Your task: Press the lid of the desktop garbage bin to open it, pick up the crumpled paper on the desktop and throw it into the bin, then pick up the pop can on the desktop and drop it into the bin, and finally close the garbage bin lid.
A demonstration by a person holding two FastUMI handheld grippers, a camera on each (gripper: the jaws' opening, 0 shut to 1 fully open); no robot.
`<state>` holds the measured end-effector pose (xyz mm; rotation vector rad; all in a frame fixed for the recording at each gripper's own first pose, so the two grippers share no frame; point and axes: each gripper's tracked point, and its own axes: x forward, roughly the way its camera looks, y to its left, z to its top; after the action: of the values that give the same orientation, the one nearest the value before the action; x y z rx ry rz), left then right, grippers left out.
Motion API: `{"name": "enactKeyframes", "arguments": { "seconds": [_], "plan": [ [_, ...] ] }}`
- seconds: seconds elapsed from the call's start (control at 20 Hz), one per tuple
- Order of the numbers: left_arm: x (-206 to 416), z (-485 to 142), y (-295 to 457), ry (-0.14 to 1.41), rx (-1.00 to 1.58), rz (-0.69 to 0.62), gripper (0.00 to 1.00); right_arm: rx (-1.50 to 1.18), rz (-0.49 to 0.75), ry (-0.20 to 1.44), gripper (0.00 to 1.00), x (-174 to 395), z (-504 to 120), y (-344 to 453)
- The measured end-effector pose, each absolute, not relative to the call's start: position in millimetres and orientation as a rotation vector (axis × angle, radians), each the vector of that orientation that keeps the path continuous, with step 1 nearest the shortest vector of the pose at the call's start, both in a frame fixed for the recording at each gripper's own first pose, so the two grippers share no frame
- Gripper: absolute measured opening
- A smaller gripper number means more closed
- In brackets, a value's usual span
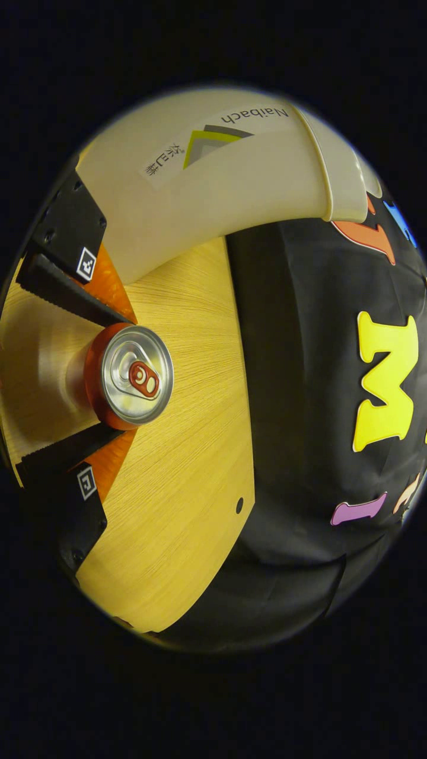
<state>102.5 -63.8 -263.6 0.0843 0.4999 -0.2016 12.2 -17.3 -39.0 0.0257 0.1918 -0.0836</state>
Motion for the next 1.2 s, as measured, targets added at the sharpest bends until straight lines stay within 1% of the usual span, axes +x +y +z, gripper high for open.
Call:
{"name": "enactKeyframes", "arguments": {
  "seconds": [0.05,0.2,0.35,0.4,0.45,0.9,1.05,1.2],
  "plan": [
    [101,-262,-65,0.503,0.082,-0.210,0.88,0.029,-0.083,0.191,0.96,11,-39,-17],
    [99,-252,-61,0.493,0.094,-0.210,0.84,0.038,-0.077,0.186,0.96,11,-38,-15],
    [90,-231,-59,0.453,0.077,-0.210,0.83,0.052,-0.066,0.184,0.96,10,-37,-12],
    [87,-220,-57,0.438,0.067,-0.210,0.89,0.056,-0.062,0.183,0.96,10,-37,-11],
    [85,-208,-55,0.420,0.060,-0.207,0.83,0.060,-0.058,0.182,0.96,10,-37,-10],
    [81,-94,-43,0.224,0.033,-0.201,0.83,0.101,-0.050,0.184,0.96,7,-40,-12],
    [82,-46,-32,0.121,0.034,-0.177,0.82,0.114,-0.052,0.184,0.96,7,-40,-14],
    [82,-16,-25,0.074,0.040,-0.162,0.82,0.125,-0.058,0.175,0.96,7,-37,-17]
  ]
}}
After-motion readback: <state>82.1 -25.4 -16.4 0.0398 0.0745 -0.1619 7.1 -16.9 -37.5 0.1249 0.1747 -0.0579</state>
